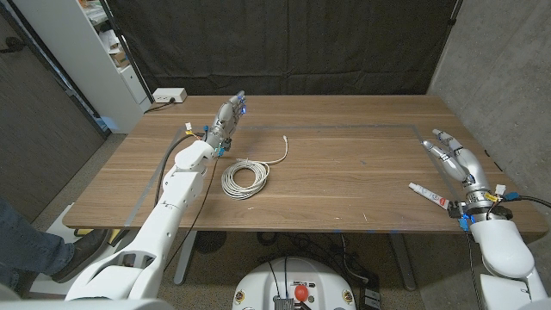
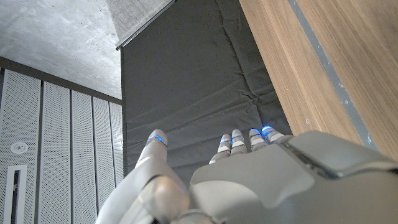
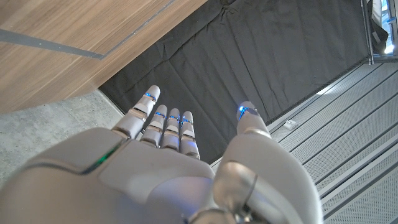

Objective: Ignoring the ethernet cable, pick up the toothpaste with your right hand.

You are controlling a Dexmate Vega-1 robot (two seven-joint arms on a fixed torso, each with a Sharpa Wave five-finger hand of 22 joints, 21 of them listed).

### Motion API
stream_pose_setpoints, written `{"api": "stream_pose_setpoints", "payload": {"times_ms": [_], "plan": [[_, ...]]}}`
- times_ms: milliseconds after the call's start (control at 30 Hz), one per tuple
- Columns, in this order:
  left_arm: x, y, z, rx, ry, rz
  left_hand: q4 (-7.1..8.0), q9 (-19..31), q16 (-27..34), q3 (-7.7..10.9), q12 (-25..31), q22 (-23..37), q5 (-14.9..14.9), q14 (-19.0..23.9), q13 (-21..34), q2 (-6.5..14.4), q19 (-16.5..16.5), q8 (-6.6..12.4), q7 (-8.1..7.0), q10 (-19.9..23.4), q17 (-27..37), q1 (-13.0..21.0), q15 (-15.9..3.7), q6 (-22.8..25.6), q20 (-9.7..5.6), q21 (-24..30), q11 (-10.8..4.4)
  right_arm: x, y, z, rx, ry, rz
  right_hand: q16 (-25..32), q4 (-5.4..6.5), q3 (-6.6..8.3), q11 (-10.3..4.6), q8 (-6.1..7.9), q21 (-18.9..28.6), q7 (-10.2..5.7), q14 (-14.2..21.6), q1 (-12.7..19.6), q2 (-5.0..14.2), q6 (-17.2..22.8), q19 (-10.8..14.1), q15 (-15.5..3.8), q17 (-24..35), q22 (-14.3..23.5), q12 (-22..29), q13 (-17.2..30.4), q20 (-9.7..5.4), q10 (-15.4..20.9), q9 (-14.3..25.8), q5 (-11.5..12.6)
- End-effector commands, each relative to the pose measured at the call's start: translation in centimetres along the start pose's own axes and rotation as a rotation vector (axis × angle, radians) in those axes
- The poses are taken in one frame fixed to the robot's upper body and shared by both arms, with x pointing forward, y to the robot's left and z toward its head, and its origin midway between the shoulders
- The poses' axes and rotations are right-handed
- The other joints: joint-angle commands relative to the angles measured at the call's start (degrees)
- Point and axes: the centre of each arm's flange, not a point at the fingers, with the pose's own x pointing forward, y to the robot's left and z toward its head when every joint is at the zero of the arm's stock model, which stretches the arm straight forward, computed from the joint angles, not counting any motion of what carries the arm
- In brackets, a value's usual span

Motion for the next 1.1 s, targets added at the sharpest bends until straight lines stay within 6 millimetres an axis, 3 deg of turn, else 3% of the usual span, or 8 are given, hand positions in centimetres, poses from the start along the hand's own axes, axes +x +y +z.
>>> {"api": "stream_pose_setpoints", "payload": {"times_ms": [33, 1100], "plan": [[0.0, 0.0, 0.0, 0.007, 0.000, -0.001, -0.23, 0.2, 0.0, -0.02, -0.2, 0.1, 0.0, -0.4, 0.3, 0.2, -2.5, 0.07, 0.15, -0.6, 0.3, 0.8, 0.32, -0.2, 0.34, -0.3, -0.03, -0.3, -0.2, 0.3, -0.071, 0.014, 0.001, 0.2, 0.02, 0.38, -0.34, 0.53, -0.3, -0.12, 0.3, 0.8, 0.23, 1.0, 0.2, -0.48, 0.1, 0.1, 0.3, 0.3, -0.05, 0.4, 0.2, 0.0], [0.8, 0.6, -0.8, -0.002, 0.015, -0.019, -0.33, 0.2, 0.1, 0.03, -0.1, 0.1, 0.0, -0.2, 0.3, 0.4, -2.3, 0.12, 0.06, -0.5, 0.2, 1.3, 0.06, -0.1, 0.37, -0.6, -0.24, -1.1, 0.4, 1.9, -0.255, 0.090, 0.022, 0.6, 0.41, 0.53, -0.85, 0.31, -0.3, -1.07, 1.6, 2.2, -0.43, 1.7, 0.0, -1.18, 0.4, 0.1, 1.2, 0.7, 0.27, 3.8, 0.2, -0.2]]}}
